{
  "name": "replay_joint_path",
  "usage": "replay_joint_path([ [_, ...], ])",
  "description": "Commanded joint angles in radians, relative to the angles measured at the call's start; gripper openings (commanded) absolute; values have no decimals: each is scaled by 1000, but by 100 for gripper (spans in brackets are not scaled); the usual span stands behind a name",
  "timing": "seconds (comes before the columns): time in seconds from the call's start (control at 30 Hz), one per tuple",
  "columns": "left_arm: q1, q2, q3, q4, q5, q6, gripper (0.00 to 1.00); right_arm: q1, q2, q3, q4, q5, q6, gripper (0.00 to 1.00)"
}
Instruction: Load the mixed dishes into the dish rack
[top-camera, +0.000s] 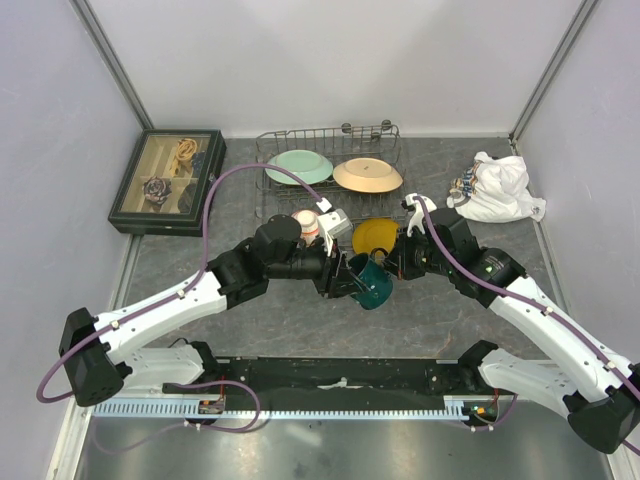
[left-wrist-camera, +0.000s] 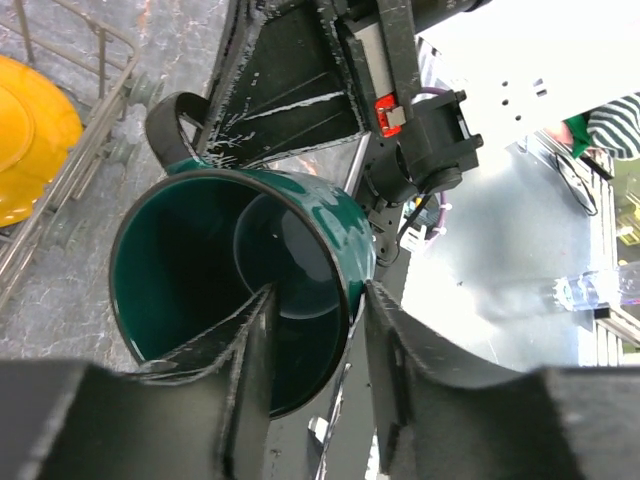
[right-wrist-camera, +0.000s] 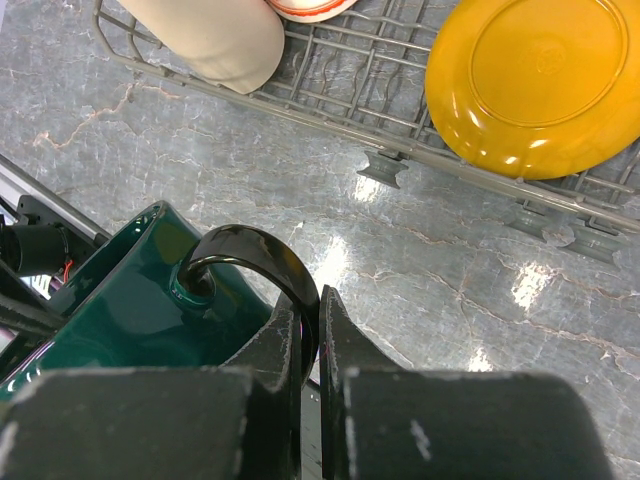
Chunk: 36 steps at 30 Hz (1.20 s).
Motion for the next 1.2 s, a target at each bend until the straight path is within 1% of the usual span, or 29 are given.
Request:
replay_joint_path([
  [0.0,-8,6,2,47,34,24,41,-6,-23,50,89,-35,7,0],
  [0.07,-8,8,2,46,36,21,40,-8,-27,49,88,-37,7,0],
  [0.27,-11,16,1,47,42,23,31,-11,-30,45,94,-45,12,0],
  [0.47,-15,28,2,44,54,27,16,-14,-34,42,97,-48,12,0],
  [0.63,-20,35,1,42,60,31,8,-18,-40,39,97,-48,15,0],
  [0.73,-20,42,-1,32,56,35,2,-18,-43,39,97,-51,18,0],
  [0.93,-23,42,-4,3,36,44,2,-24,-50,39,95,-49,20,0],
  [0.97,-21,42,-4,-2,31,46,2,-24,-51,38,95,-49,20,3],
  [1.0,-23,42,-4,-7,23,46,1,-24,-53,38,95,-49,20,9],
  [1.03,-23,45,-5,-13,22,47,2,-24,-56,39,94,-49,20,11],
  [1.07,-23,45,-5,-16,17,47,2,-24,-57,38,95,-49,20,16],
  [1.17,-21,46,-8,-17,13,47,1,-27,-68,35,94,-52,21,20],
])
